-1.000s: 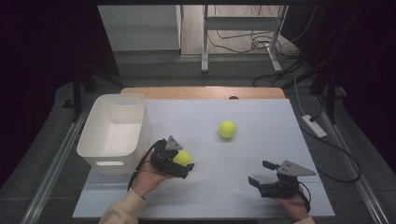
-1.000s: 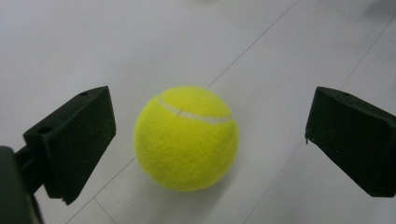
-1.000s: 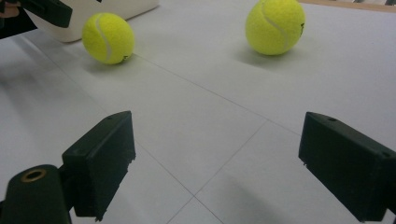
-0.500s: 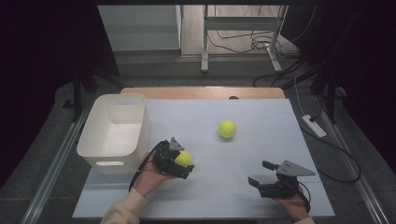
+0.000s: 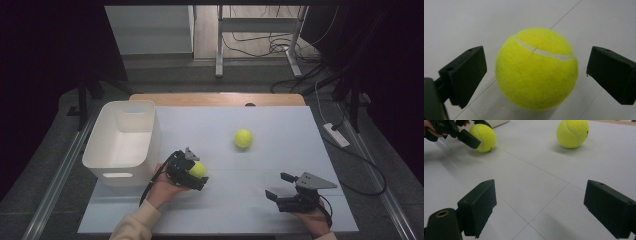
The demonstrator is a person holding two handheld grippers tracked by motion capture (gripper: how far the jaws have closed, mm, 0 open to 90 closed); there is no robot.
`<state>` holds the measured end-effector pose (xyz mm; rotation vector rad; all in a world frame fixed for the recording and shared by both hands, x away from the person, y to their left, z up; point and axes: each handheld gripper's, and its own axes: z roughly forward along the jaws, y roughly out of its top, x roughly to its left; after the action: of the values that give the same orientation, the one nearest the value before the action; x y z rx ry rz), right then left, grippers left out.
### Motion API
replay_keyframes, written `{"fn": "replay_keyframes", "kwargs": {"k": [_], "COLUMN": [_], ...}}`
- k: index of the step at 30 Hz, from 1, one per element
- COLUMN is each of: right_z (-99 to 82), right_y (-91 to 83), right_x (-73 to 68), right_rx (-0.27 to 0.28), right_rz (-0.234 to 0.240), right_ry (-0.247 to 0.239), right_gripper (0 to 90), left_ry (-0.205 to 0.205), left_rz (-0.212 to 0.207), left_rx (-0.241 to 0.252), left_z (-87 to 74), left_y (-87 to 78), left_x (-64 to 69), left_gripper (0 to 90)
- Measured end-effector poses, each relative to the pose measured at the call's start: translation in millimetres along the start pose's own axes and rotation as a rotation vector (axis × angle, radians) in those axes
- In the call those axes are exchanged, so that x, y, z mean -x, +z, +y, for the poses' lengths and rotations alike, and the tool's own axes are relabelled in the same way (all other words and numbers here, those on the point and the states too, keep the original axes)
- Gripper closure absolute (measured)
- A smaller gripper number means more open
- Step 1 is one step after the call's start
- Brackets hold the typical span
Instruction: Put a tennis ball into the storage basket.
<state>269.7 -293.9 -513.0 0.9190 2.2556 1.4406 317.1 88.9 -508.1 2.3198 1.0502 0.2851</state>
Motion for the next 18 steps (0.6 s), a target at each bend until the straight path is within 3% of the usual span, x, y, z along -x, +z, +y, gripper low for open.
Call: {"fn": "replay_keyframes", "kwargs": {"k": [4, 7, 13, 18], "right_z": [0.0, 0.1, 0.4, 0.5], "right_y": [0.1, -0.2, -1.2, -1.8], "right_x": [0.1, 0.0, 0.1, 0.1], "right_rx": [0.0, 0.001, 0.006, 0.01], "right_rz": [0.0, 0.0, -0.005, -0.008], "right_ry": [0.001, 0.001, 0.002, 0.001], "right_gripper": [11.3, 11.3, 11.5, 11.7], "left_ry": [-0.018, -0.024, -0.01, -0.024], "left_rz": [0.02, -0.007, -0.002, -0.016], "left_rx": [-0.005, 0.005, 0.016, 0.063], "left_z": [-1.0, -1.7, -2.2, -3.5], "left_y": [1.4, 0.0, -3.0, -11.1], "left_x": [-1.5, -3.8, -3.0, -3.6], "left_gripper": [16.2, 25.6, 26.4, 26.5]}}
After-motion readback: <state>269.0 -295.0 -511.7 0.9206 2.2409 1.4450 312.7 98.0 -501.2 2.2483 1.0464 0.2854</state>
